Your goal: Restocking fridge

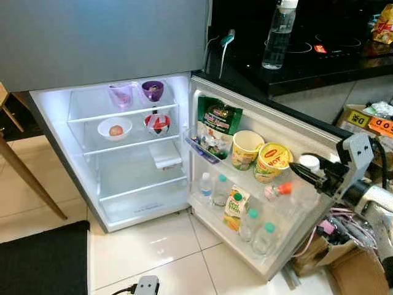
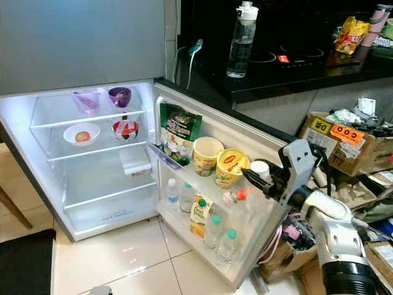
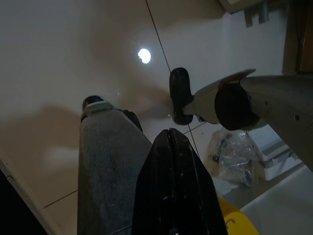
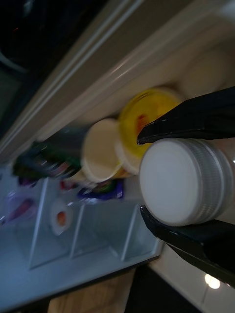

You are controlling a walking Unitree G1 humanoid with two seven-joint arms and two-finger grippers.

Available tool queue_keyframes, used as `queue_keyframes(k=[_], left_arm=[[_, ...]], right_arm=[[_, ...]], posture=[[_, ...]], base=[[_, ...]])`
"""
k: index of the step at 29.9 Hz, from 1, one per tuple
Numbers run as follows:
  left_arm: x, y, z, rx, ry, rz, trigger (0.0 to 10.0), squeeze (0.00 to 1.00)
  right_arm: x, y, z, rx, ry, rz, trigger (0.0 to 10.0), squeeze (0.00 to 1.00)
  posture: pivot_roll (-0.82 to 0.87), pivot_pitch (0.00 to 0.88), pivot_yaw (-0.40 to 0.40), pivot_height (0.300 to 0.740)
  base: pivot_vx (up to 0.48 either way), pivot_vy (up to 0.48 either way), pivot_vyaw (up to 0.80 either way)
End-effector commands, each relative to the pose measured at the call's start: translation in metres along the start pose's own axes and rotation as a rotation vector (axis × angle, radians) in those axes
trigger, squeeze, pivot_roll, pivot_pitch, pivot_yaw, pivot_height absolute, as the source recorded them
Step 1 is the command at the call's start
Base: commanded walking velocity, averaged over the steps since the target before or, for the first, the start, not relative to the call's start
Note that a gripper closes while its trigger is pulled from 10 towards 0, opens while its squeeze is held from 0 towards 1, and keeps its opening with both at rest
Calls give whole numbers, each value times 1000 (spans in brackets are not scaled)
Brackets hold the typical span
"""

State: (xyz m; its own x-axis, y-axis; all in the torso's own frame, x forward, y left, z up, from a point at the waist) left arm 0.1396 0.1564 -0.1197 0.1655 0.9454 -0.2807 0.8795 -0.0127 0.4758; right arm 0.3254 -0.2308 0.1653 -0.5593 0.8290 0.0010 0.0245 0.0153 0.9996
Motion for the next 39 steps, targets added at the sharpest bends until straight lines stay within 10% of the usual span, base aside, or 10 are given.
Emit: queue_keyframes(k=[1, 24, 39], left_arm=[[-2, -11, -1, 35, -3, -5, 10000, 0], [-4, -10, 0, 29, -5, -12, 10000, 0], [-6, -9, 1, 28, -5, -8, 10000, 0]], right_arm=[[1, 12, 2, -56, 8, -22, 10000, 0], [12, 26, 8, -155, 70, -8, 10000, 0], [106, -13, 35, -82, 448, 164, 10000, 0]], posture=[[-87, 0, -38, 740], [-85, 0, -43, 740], [-88, 0, -43, 740]], base=[[0, 0, 0], [0, 0, 0], [0, 0, 0]])
Point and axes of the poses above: a point about 5 cm out from each wrist's last joint towards the gripper, its own z axis pointing out of the wrist towards the gripper, its own y axis along the axis of the wrist's last joint, x = y × z, the point moved 2 cm from there along z, pointing out of the wrist towards the gripper, and after that the axes turned 7 degrees about z, right-handed, at the moved point
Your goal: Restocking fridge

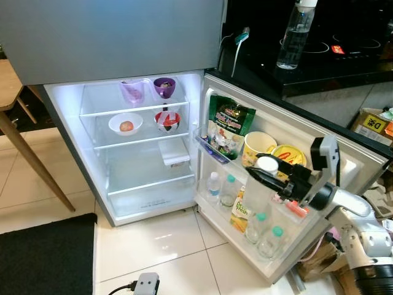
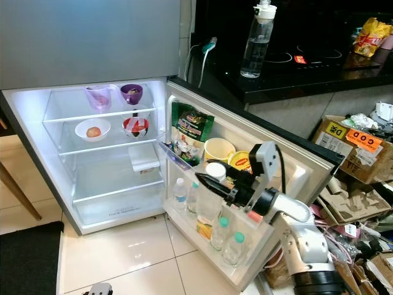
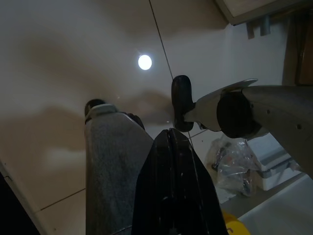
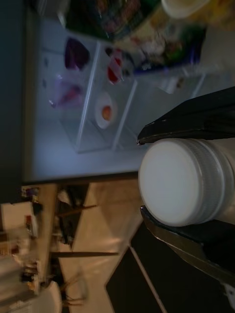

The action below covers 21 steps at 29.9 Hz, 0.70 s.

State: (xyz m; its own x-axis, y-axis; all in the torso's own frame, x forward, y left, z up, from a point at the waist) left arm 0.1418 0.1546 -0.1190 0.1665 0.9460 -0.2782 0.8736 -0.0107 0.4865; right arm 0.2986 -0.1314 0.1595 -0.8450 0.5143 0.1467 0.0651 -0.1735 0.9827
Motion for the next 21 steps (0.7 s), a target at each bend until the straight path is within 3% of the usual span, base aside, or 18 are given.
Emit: queue_keyframes(k=[1, 3, 5, 9, 12, 16, 18, 21], left_arm=[[-4, -11, 0, 40, -5, -10, 10000, 0], [-4, -11, 0, 40, -5, -10, 10000, 0], [-3, -11, -1, 41, 0, -8, 10000, 0], [-2, -11, -1, 41, 3, -7, 10000, 0], [-1, -12, -2, 42, 7, -5, 10000, 0], [0, -12, -2, 45, 11, 1, 10000, 0], [0, -12, -2, 45, 11, 1, 10000, 0], [2, -11, -2, 42, 18, 3, 10000, 0]], right_arm=[[13, -32, 13, 79, 27, 43, 10000, 0], [13, -32, 13, 79, 27, 43, 10000, 0], [19, -73, 24, 175, -29, 113, 10000, 0], [18, -85, 25, 209, -70, 133, 10000, 0], [19, -96, 26, 229, -111, 160, 10000, 0], [10, -117, 12, 320, -201, 155, 10000, 0], [10, -117, 12, 320, -201, 155, 10000, 0], [1, -137, -9, 423, -279, 143, 10000, 0]], posture=[[-86, 0, -41, 740], [-86, 0, -41, 740], [-82, 0, -41, 740], [-80, 0, -40, 740], [-79, 0, -38, 740], [-80, 0, -37, 740], [-80, 0, -37, 740], [-81, 0, -38, 740]], base=[[0, 0, 0], [0, 0, 0], [0, 0, 0], [0, 0, 0], [0, 0, 638], [0, 0, 638], [0, 0, 638], [0, 0, 638]])
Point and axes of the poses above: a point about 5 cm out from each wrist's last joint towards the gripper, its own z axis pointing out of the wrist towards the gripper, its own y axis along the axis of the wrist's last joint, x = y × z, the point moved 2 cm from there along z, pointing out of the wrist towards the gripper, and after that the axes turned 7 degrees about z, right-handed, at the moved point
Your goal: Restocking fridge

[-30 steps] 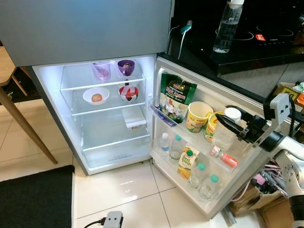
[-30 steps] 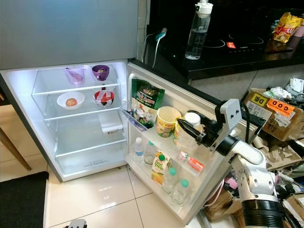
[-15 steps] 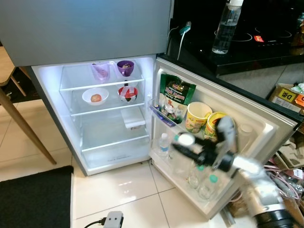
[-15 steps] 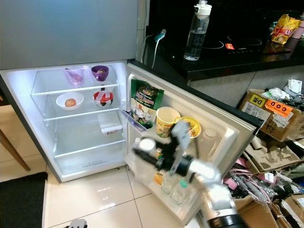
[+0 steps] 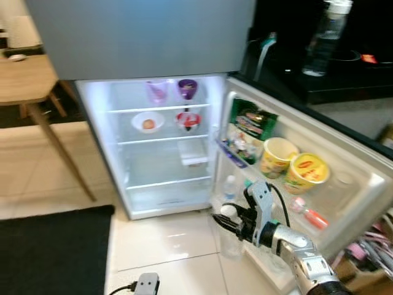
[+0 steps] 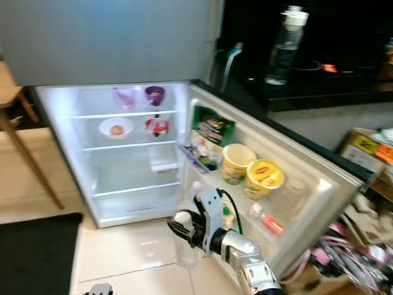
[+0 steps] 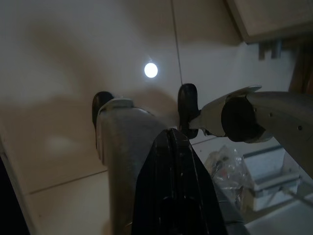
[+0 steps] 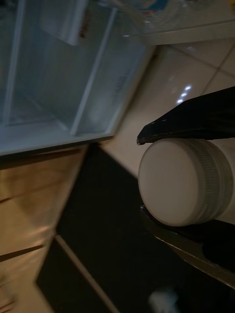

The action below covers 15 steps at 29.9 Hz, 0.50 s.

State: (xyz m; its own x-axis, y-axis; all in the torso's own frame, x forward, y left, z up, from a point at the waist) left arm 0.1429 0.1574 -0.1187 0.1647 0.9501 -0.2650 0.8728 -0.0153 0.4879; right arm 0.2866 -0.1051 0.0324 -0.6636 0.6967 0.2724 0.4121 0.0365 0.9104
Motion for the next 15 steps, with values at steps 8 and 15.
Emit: queue_keyframes(k=[8, 15], left_arm=[[1, -10, -2, 36, 20, -8, 10000, 0], [3, -7, -2, 27, 30, -17, 10000, 0]], right_arm=[[-11, -21, -5, 50, -74, -2, 10000, 0], [-11, -33, -3, 82, -99, 10, 10000, 0]], posture=[[-86, 0, -31, 740], [-77, 0, -29, 740]], base=[[0, 0, 641], [0, 0, 643]])
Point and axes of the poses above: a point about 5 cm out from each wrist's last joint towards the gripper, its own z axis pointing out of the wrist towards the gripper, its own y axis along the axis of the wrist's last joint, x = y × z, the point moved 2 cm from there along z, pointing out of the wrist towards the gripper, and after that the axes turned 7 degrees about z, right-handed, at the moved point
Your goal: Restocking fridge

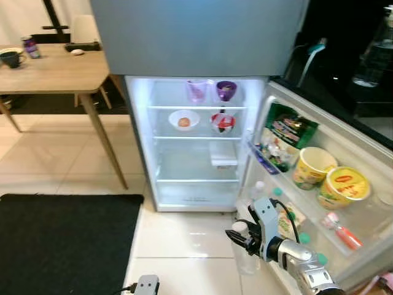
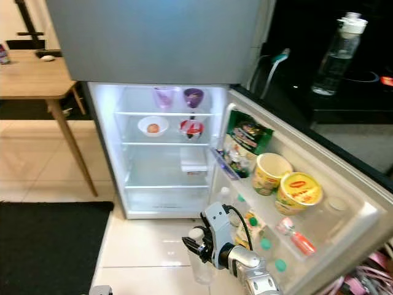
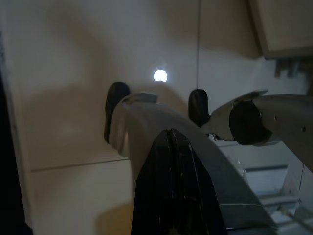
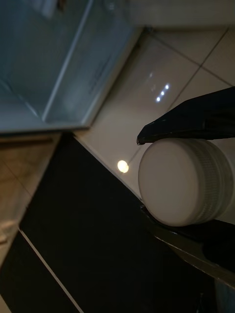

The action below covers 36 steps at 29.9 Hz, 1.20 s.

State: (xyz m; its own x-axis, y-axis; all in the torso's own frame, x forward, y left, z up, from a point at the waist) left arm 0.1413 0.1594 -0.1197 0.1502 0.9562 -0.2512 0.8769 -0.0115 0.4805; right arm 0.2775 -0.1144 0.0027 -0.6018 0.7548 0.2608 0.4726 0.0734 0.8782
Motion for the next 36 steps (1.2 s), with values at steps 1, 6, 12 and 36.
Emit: queue_keyframes(k=[1, 6, 12, 36], left_arm=[[2, -5, -1, 19, 13, -13, 10000, 0], [4, -6, -2, 20, 22, -15, 10000, 0], [5, -6, -2, 19, 30, -23, 10000, 0], [8, 3, -2, -12, 25, -42, 10000, 0]], right_arm=[[-3, -4, 1, 9, -20, -9, 10000, 0], [-4, -6, 2, 9, -26, -7, 10000, 0], [-4, -7, 4, 9, -32, -5, 10000, 0], [-26, -16, 2, 25, -237, -14, 10000, 0]], posture=[[-76, 0, -28, 740], [-75, 0, -27, 740], [-73, 0, -27, 740], [-74, 0, -16, 740]], base=[[0, 0, 638], [0, 0, 643], [0, 0, 643], [94, 0, 157]])
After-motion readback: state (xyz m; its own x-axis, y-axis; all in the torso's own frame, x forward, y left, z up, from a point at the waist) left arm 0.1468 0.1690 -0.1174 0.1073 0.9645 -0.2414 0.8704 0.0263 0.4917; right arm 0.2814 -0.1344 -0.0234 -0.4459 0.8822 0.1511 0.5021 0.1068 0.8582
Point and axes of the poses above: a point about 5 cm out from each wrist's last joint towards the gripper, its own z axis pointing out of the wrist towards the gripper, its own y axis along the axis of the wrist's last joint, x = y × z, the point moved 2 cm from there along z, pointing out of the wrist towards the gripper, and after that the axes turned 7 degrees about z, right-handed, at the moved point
